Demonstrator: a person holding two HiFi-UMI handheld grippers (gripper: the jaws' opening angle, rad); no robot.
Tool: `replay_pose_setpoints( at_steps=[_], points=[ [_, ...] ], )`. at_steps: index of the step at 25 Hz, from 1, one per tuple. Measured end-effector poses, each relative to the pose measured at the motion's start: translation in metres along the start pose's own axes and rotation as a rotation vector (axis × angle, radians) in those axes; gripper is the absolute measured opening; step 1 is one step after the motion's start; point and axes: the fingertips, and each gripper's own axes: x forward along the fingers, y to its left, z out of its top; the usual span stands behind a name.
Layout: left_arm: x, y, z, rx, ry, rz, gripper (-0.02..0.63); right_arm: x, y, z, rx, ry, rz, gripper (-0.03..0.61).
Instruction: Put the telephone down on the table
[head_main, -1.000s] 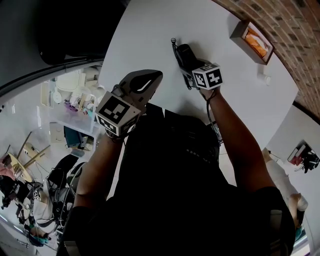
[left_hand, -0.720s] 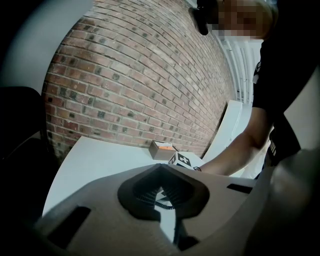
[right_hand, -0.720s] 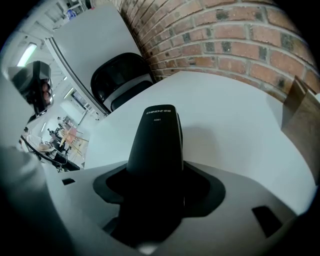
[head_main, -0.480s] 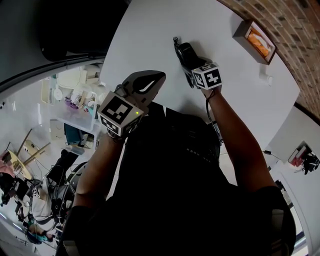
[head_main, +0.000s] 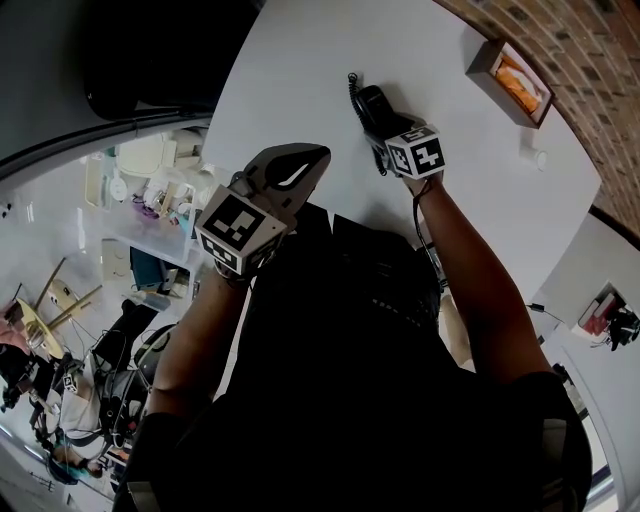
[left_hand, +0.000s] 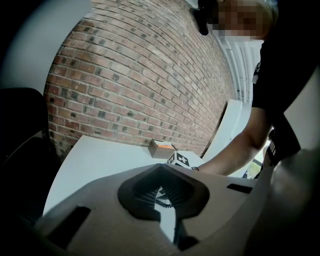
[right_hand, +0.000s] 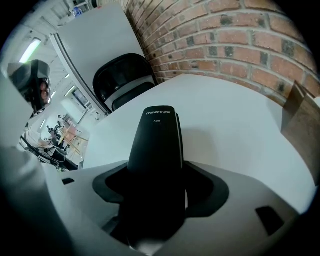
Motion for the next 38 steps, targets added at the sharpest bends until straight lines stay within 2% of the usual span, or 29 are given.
replay_pose_setpoints(
  at_steps=[8,15,20,34,38],
  points=[
    [-0.008,-0.008,0.0,0.024,0.001,-0.009,0.008,-0.012,-0.002,0.01,0.002,-0.064,-0.018,0.287],
    [-0.024,-0.019,0.016,0.052,-0.035,-0.043,0.008,-0.047,0.0,0.015,-0.008,-0.118,-0.08,0.287],
    [-0.035,-0.034,0.034,0.111,-0.061,-0.087,0.008,-0.087,0.016,0.03,0.0,-0.204,-0.121,0.288],
    [-0.072,-0.075,0.084,0.199,-0.166,-0.21,0.008,-0.231,0.079,0.066,-0.001,-0.477,-0.242,0.287],
    [-0.075,-0.086,0.09,0.215,-0.185,-0.232,0.008,-0.258,0.092,0.068,-0.016,-0.525,-0.259,0.284]
  ],
)
